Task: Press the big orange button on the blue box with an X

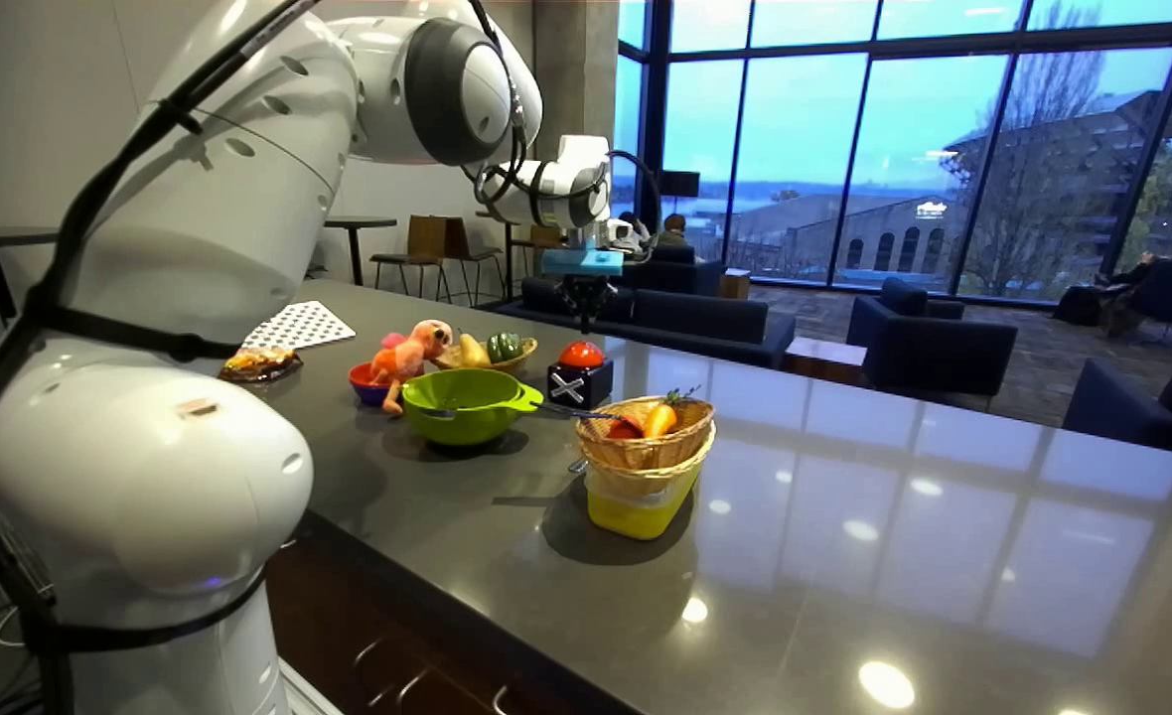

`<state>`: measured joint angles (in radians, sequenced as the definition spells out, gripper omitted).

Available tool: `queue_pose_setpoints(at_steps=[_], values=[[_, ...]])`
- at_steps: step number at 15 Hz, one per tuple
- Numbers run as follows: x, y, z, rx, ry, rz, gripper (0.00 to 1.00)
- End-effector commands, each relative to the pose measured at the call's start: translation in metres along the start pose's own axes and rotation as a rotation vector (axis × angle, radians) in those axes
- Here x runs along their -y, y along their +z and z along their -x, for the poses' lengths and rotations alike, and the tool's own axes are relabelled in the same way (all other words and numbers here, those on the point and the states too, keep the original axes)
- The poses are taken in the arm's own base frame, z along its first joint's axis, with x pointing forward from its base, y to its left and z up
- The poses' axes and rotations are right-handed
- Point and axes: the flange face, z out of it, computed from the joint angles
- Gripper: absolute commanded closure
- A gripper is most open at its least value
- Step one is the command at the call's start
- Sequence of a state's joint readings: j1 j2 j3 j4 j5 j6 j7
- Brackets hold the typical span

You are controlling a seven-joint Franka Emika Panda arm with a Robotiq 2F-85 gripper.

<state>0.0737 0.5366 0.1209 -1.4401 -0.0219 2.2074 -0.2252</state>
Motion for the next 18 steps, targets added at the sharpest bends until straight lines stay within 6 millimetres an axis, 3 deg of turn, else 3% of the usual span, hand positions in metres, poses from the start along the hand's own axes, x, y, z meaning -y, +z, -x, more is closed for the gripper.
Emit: queue_pose_setpoints(at_steps=[1, 8, 18], values=[[0.006, -0.007, 0.003, 0.056, 0.03, -0.022, 1.0], [0.016, -0.006, 0.008, 0.107, 0.027, -0.043, 1.0], [0.001, -0.002, 0.006, 0.099, 0.036, -0.041, 1.0]])
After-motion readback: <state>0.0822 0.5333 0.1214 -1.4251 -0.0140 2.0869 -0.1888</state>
